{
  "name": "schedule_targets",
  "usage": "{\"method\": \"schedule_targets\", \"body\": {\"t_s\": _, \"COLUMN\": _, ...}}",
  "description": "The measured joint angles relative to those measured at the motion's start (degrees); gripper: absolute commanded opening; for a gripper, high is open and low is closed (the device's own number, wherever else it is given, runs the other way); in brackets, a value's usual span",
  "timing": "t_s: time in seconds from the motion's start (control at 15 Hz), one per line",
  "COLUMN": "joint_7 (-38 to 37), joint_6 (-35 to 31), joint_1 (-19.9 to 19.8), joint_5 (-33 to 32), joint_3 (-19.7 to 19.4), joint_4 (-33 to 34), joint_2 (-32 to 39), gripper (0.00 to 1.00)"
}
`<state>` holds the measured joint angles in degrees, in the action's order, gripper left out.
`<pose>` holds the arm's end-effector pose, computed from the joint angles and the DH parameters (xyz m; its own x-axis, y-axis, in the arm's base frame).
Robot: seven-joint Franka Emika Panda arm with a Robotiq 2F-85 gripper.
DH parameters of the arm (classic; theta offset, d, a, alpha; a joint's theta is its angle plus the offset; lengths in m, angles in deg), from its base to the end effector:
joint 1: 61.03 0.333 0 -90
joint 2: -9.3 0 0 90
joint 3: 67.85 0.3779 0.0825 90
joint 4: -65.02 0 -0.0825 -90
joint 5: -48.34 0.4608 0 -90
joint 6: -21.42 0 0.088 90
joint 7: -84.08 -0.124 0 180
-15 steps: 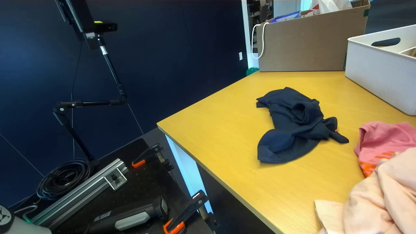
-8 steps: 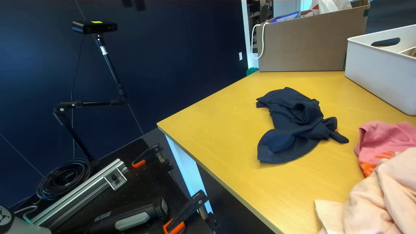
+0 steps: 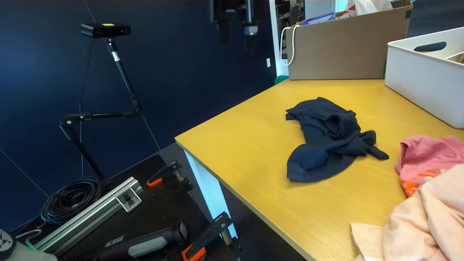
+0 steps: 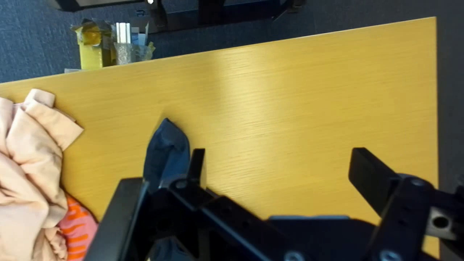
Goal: Fold the blue t-shirt from bottom top.
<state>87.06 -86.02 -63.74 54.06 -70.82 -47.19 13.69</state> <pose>0.6254 -0.0525 0.4349 0.9849 -0.0764 -0.1557 -0.0917 -0.9914 -0.0934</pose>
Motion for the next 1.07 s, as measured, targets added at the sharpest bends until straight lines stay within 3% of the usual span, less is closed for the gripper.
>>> {"method": "schedule_targets", "body": {"t_s": 0.6, "joint_7": 6.59, "joint_6": 3.86, "joint_1": -2.14, "joint_5": -8.32, "joint_3": -1.05, "joint_4": 24.32, "joint_2": 25.81, "gripper": 1.0}}
{"method": "schedule_targets", "body": {"t_s": 0.8, "joint_7": 7.53, "joint_6": 1.39, "joint_1": -3.03, "joint_5": -11.42, "joint_3": -1.59, "joint_4": 26.44, "joint_2": 31.04, "gripper": 1.0}}
{"method": "schedule_targets", "body": {"t_s": 1.07, "joint_7": 9.04, "joint_6": 0.02, "joint_1": -4.14, "joint_5": -12.51, "joint_3": -1.74, "joint_4": 25.52, "joint_2": 31.52, "gripper": 1.0}}
